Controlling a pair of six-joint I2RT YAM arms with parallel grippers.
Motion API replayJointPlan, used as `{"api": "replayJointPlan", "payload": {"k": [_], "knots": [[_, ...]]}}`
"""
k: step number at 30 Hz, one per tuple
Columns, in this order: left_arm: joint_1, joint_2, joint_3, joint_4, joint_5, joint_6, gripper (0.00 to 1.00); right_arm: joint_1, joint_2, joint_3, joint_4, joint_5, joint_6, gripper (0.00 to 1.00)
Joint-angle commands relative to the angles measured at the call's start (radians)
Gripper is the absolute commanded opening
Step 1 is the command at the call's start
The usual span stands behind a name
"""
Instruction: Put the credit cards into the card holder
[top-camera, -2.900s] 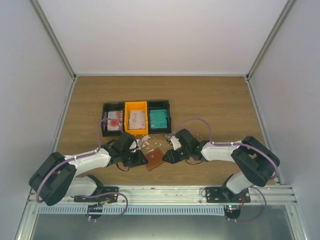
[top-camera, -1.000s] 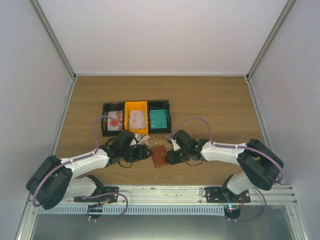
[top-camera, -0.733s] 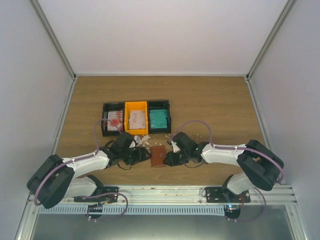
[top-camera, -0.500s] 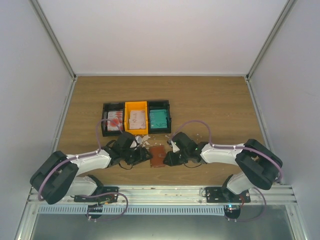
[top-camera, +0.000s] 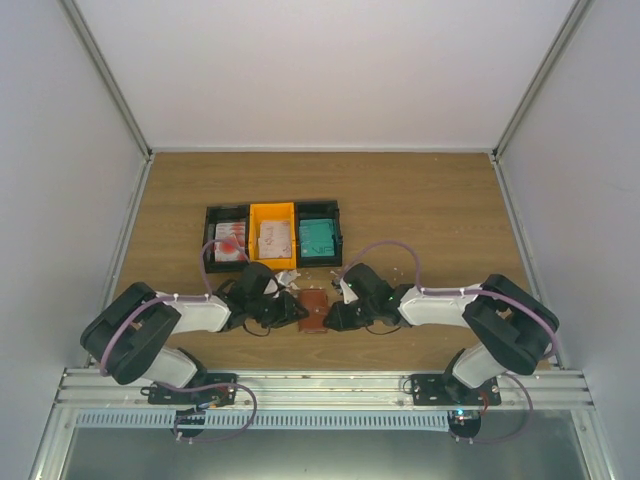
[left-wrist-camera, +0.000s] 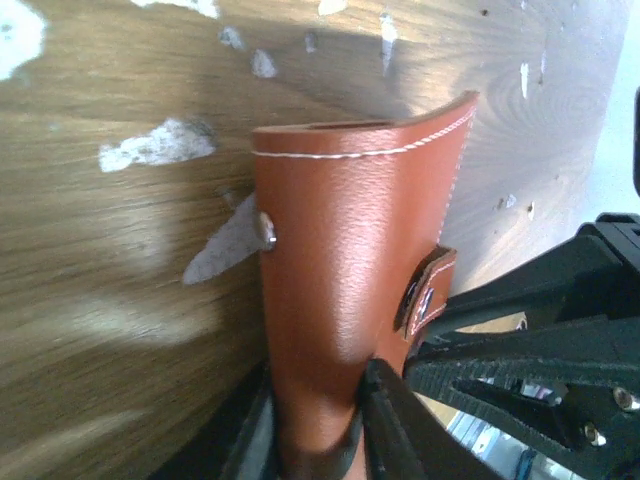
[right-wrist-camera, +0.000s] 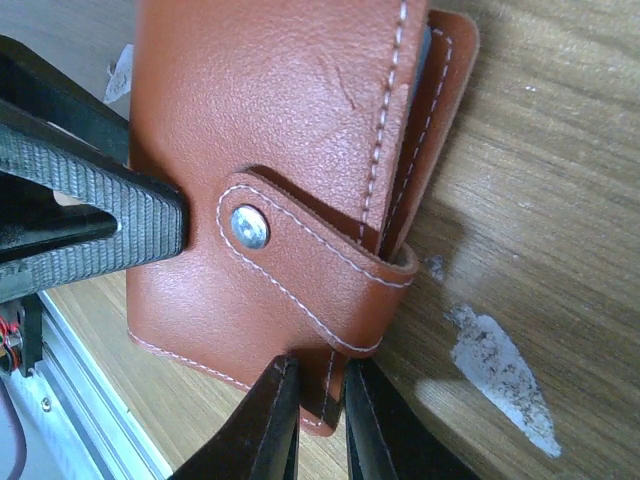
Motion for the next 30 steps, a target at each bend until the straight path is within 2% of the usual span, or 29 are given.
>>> {"api": "replayJointPlan", "payload": {"k": [1,6,9,12,20,30], "knots": [[-0.016,-0.005,-0.012,0.062,0.035,0.003,0.19,0.017,0.025,-0.002,0.027,0.010,0.005,0.15],[-0.016,-0.068,0.013,-0.023,0.001,0.046,0.01,0.023,-0.029,0.067,-0.150,0.172,-0.018,0.28],[-0.016,-0.102,0.037,-0.058,-0.001,0.071,0.00,0.051,-0.031,0.144,-0.263,0.277,-0.028,0.45],[-0.016,-0.125,0.061,-0.091,0.003,0.096,0.00,0.070,-0.015,0.206,-0.321,0.339,-0.021,0.53],[-0.016,-0.147,0.098,-0.142,0.006,0.136,0.00,0.079,0.035,0.249,-0.342,0.377,-0.011,0.55],[-0.015,-0.162,0.111,-0.175,-0.050,0.136,0.00,0.080,0.001,0.206,-0.531,0.641,0.091,0.37]]}}
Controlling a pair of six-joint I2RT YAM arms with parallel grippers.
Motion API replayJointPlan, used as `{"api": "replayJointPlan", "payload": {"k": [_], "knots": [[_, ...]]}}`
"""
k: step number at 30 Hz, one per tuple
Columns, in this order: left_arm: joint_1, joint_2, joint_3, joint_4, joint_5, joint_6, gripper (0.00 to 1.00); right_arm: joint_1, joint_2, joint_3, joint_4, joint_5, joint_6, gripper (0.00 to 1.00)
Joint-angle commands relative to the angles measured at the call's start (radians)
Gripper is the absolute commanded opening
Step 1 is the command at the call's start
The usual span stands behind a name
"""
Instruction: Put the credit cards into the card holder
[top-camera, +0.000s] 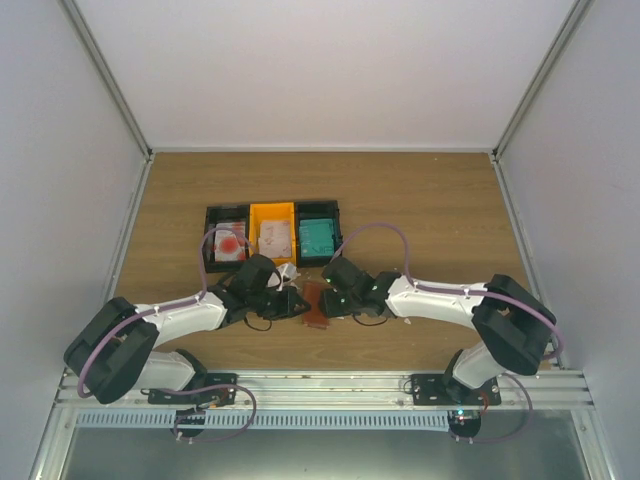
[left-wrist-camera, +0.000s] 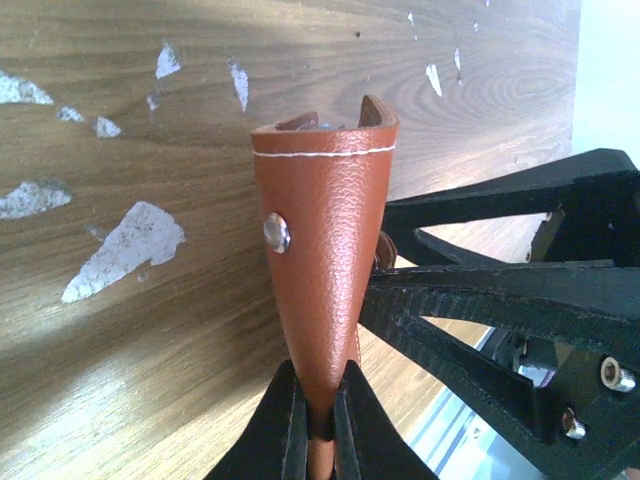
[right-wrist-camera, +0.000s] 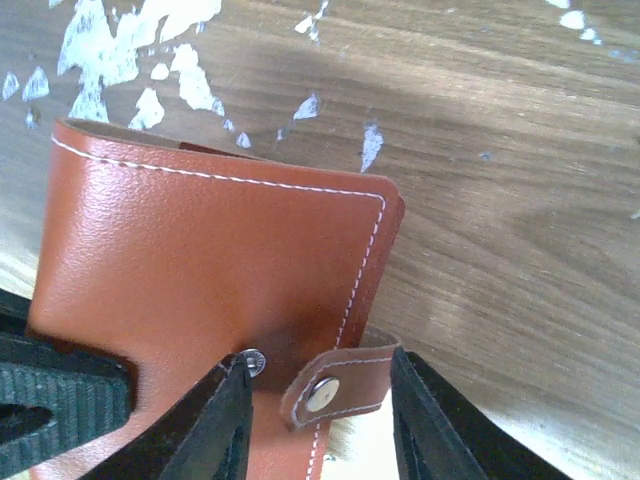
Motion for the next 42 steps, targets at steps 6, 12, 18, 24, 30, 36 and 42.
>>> {"api": "replayJointPlan", "payload": {"k": [6,12,18,24,30,36,42], "knots": [[-0.001,-0.026,0.036,-0.004,-0.013,0.025,0.00,-0.015,-0.108,-0.057,-0.084,0.148,0.037,0.34],[-0.001,-0.023,0.035,-0.015,-0.026,0.026,0.00,-0.015,-0.093,-0.068,-0.074,0.129,0.047,0.37],[-0.001,-0.018,0.036,-0.013,-0.020,0.026,0.00,-0.017,-0.067,-0.078,-0.026,0.078,0.030,0.37],[-0.001,-0.016,0.039,-0.013,-0.016,0.027,0.00,-0.021,-0.036,-0.088,0.091,0.021,0.026,0.32],[-0.001,-0.014,0.041,-0.014,-0.015,0.030,0.00,-0.032,0.003,-0.091,0.132,0.020,0.035,0.19],[-0.001,-0.032,0.038,-0.029,-0.058,0.022,0.08,-0.042,-0.061,-0.094,0.077,0.029,0.018,0.00],[0.002,-0.083,0.066,-0.141,-0.165,0.031,0.61,-0.096,-0.206,-0.071,-0.078,-0.014,-0.029,0.00]]}}
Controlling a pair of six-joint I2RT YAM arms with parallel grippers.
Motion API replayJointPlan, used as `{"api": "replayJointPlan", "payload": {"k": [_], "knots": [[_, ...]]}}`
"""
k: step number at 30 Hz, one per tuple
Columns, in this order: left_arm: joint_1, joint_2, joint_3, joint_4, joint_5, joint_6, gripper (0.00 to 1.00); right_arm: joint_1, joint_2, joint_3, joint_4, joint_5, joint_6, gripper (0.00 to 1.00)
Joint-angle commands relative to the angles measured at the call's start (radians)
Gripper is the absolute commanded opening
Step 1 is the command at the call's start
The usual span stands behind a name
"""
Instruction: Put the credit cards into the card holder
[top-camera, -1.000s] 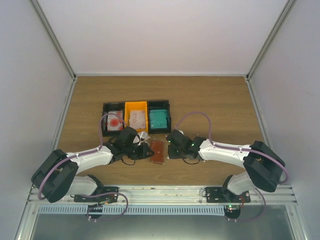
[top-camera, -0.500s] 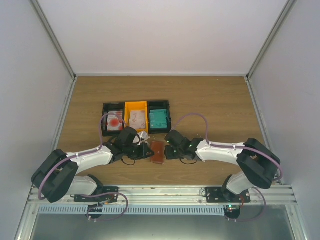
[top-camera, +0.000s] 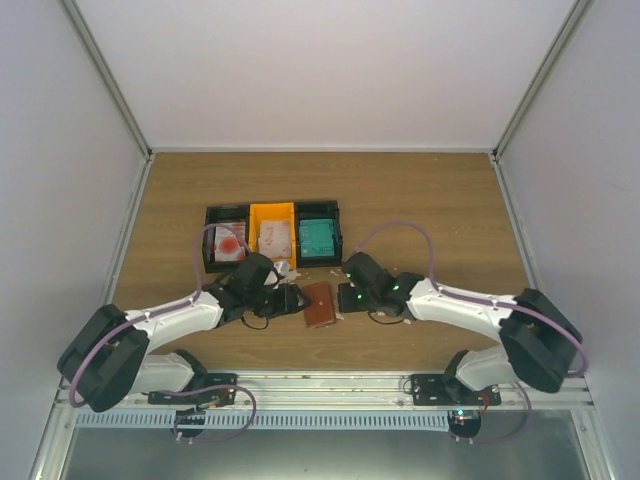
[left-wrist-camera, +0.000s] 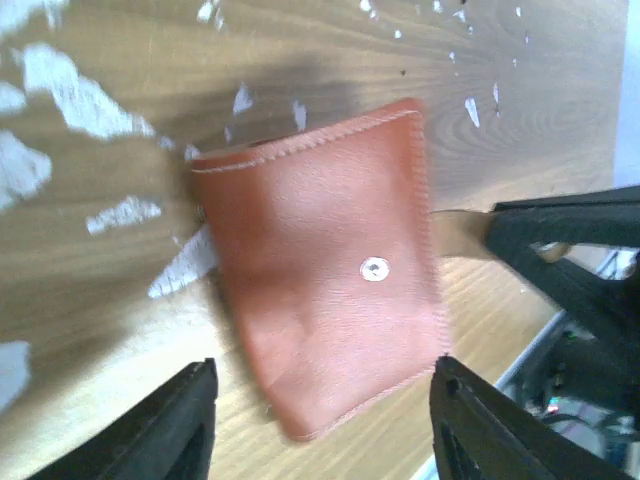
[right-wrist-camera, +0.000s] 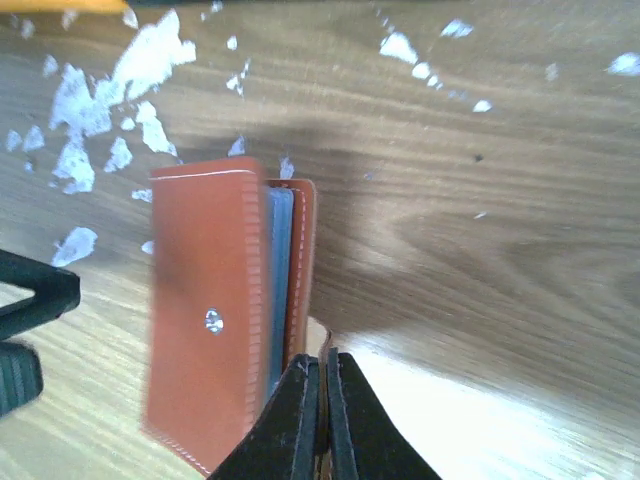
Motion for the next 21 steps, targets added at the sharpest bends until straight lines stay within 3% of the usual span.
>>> {"api": "replayJointPlan", "payload": {"k": [1,6,15,21], "knots": [[0.004,-0.059,0.051,-0.062,-0.104,0.016,0.66,-0.046,-0.111,0.025,-0.123,-0.039,-0.050,0.01],[0.008,-0.123,0.069,-0.091,-0.138,0.021,0.78,-0.058,-0.175,0.074,-0.153,-0.123,-0.095,0.01],[0.017,-0.234,0.061,-0.112,-0.195,0.012,0.80,-0.069,-0.155,0.075,0.004,-0.309,-0.088,0.00],[0.021,-0.257,0.049,-0.100,-0.169,0.027,0.79,-0.095,-0.126,0.015,-0.015,-0.232,-0.085,0.01]]}}
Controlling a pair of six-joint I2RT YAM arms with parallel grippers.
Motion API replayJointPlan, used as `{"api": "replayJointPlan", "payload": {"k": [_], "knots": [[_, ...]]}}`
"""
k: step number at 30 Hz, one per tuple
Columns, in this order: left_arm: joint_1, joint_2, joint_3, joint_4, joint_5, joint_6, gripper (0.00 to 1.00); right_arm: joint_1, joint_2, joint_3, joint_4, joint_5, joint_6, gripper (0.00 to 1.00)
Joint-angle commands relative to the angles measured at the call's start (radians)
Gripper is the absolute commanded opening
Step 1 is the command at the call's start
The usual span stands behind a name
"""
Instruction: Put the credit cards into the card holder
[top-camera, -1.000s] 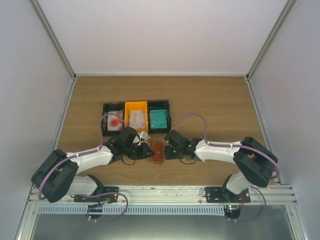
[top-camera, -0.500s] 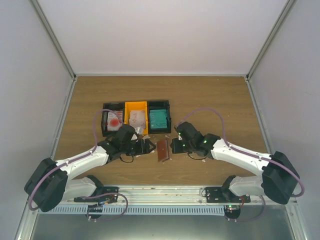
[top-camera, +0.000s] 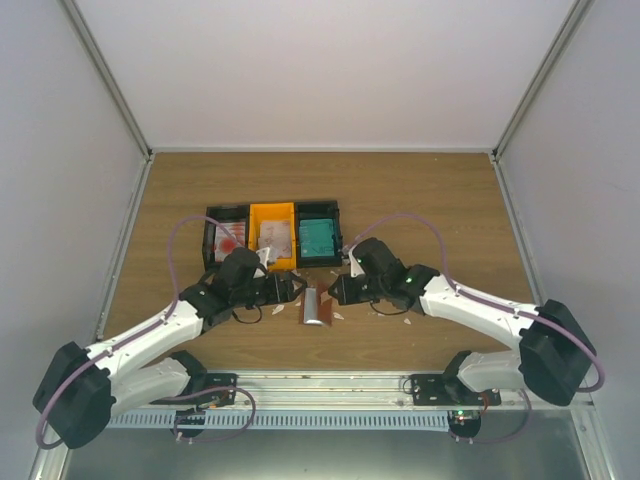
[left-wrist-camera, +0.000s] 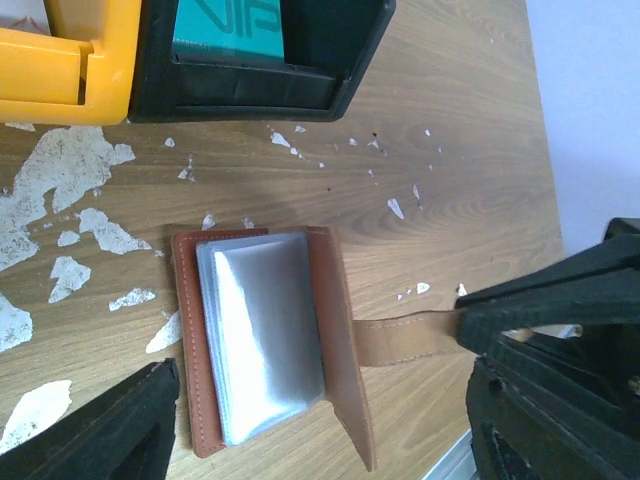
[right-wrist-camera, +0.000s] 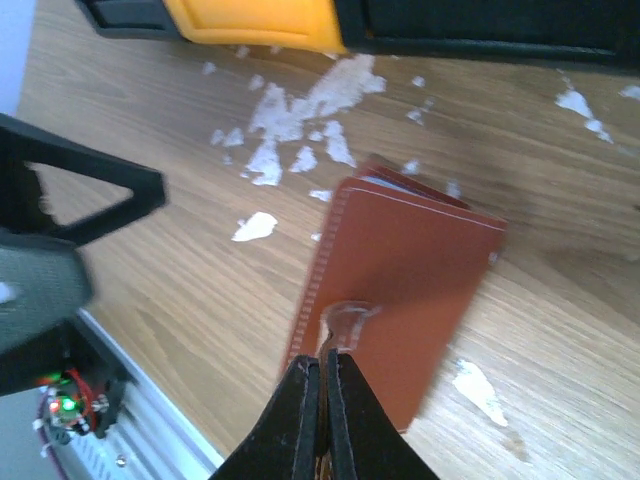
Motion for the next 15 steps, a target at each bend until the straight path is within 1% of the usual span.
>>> {"api": "replayJointPlan", "payload": {"k": [1,6,11,15], "knots": [[0.009,-0.005,-0.003,0.028,0.006,0.020,0.77,-0.029,0.002,-0.057,-0.013,0.056,-0.010,0.01],[0.008,0.038,-0.009,0.070,0.066,0.025,0.73,-0.070,-0.055,-0.106,-0.110,0.183,-0.025,0.01],[0.008,0.110,-0.010,0.128,0.139,0.021,0.69,-0.110,-0.089,-0.144,-0.153,0.237,-0.042,0.01],[0.006,0.173,-0.016,0.243,0.280,0.012,0.66,-0.120,-0.085,-0.151,-0.140,0.240,-0.055,0.00]]}}
